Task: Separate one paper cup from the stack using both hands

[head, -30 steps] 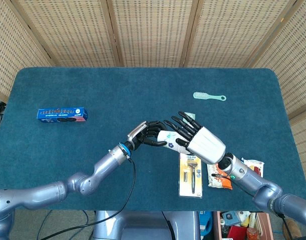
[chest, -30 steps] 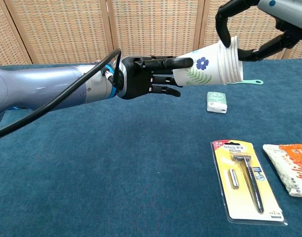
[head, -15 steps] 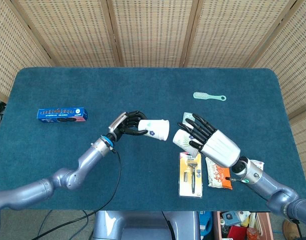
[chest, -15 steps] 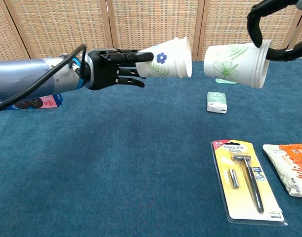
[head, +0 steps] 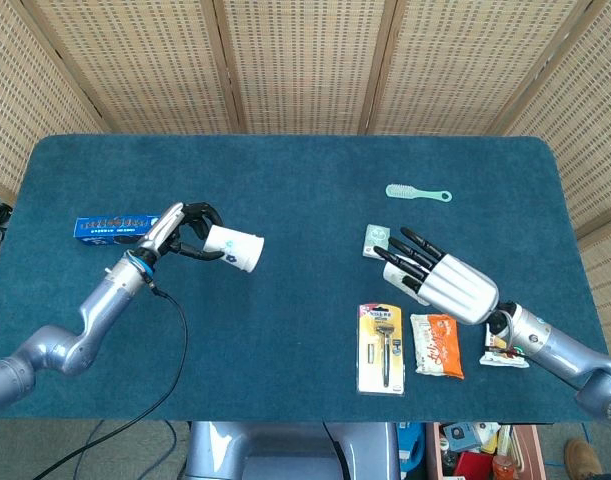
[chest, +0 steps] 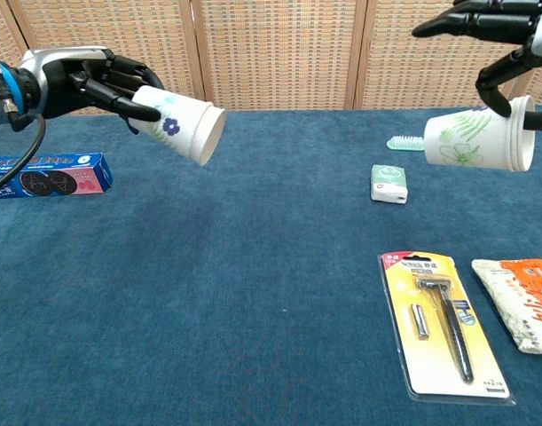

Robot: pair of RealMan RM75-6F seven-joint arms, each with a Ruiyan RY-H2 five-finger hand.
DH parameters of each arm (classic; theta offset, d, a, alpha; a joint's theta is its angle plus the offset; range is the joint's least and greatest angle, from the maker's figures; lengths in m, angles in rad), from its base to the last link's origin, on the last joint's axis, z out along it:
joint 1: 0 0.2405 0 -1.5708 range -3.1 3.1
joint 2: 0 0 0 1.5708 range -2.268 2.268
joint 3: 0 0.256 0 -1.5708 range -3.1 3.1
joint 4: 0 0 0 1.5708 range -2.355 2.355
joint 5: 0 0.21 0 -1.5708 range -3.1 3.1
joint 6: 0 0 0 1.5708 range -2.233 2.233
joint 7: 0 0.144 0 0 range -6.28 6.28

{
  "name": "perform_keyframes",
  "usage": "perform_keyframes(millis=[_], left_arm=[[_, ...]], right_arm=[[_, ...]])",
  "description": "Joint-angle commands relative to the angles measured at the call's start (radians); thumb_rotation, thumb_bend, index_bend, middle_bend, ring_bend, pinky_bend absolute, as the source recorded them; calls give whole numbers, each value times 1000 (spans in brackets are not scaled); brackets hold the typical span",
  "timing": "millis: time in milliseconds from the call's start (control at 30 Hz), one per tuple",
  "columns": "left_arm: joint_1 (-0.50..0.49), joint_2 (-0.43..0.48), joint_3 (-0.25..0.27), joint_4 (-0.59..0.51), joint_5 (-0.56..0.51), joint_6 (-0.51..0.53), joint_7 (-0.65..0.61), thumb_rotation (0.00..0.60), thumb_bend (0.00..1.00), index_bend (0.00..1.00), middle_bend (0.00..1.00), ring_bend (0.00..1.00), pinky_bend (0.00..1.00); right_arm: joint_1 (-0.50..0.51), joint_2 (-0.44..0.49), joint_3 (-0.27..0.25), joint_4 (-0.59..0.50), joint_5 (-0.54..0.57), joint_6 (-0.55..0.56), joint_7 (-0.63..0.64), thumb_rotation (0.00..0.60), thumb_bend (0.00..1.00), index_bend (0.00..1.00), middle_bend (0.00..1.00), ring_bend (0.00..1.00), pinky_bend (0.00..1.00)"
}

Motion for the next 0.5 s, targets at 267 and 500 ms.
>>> perform_keyframes(millis=[267, 500], left_arm=[[81, 106, 162, -37, 29, 189, 797, 600, 120, 496, 488, 505, 476], [99, 83, 201, -71, -10, 238, 998, 600, 120, 496, 484, 496, 476]], right_arm=[[115, 107, -109, -44, -69, -349, -169, 600, 581, 705, 52, 41, 109], [151, 91, -130, -42, -78, -428, -186, 600, 581, 705, 52, 36, 109]])
